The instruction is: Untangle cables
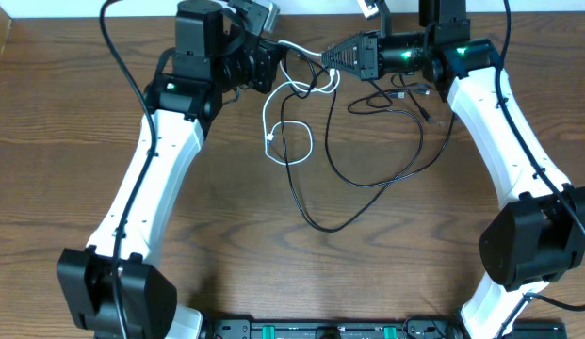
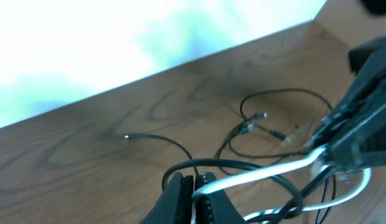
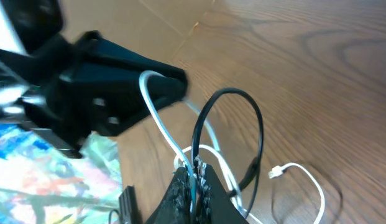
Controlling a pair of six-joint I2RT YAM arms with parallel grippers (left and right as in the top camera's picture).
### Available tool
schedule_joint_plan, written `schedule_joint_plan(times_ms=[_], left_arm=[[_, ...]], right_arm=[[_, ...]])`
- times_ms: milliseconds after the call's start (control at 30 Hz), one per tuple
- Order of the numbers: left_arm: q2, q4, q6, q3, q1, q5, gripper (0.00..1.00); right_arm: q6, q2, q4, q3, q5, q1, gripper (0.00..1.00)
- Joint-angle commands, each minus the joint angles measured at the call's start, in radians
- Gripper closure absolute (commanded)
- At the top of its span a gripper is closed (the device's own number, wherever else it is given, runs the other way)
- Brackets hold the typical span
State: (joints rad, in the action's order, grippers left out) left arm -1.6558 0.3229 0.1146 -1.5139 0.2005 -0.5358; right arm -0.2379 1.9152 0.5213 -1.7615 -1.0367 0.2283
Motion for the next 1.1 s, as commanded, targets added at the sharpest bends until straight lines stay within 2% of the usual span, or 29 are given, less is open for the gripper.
schedule_joint_plan(times_ms=[0,167,267,533,600,667,733,767,800,867,933,1000,1067], left_arm=[[0.043,-0.030,-0.073,-0.007,-0.027,0.006,0.92],[0.126,-0.064,-0.178,-0.009,-0.084,0.006,0.92],[0.192,-0.076,-0.223,-0.009,-0.106,0.005,0.92],[0.353,-0.196,-0.362,-0.009,-0.105,-0.002,0.93],[0.380,-0.251,-0.414,-0.009,-0.105,-0.003,0.93],[0.408,-0.303,-0.456,-0.009,-0.105,-0.018,0.93],[0.416,-0.282,-0.420,-0.009,-0.105,0.013,0.92],[0.416,-0.238,-0.400,-0.009,-0.105,0.085,0.93],[0.410,-0.161,-0.409,-0.009,-0.105,0.199,0.93],[0.403,-0.077,-0.429,-0.009,-0.105,0.304,0.93],[0.392,0.042,-0.495,-0.009,-0.092,0.447,0.93],[0.383,0.084,-0.496,-0.009,-0.078,0.465,0.93],[0.381,0.103,-0.518,-0.009,-0.062,0.468,0.93]], right_arm=[[-0.009,-0.032,0.029,-0.006,0.136,0.000,0.92],[-0.009,-0.031,0.110,-0.005,0.383,0.003,0.63],[-0.006,-0.031,0.127,-0.005,0.418,0.006,0.44],[0.053,-0.030,0.135,-0.005,0.418,0.018,0.45],[0.053,-0.030,0.140,-0.005,0.418,0.018,0.49],[0.053,-0.028,0.145,-0.005,0.417,0.018,0.64],[0.053,-0.028,0.148,-0.005,0.415,0.018,0.67],[0.054,-0.028,0.148,-0.005,0.407,0.018,0.67],[0.068,-0.028,0.148,-0.005,0.380,0.018,0.66],[0.076,-0.028,0.148,-0.005,0.353,0.018,0.60],[0.089,-0.028,0.149,-0.005,0.299,0.018,0.47],[0.133,-0.028,0.148,-0.005,0.226,0.021,0.40],[0.172,-0.028,0.148,-0.005,0.152,0.028,0.37]])
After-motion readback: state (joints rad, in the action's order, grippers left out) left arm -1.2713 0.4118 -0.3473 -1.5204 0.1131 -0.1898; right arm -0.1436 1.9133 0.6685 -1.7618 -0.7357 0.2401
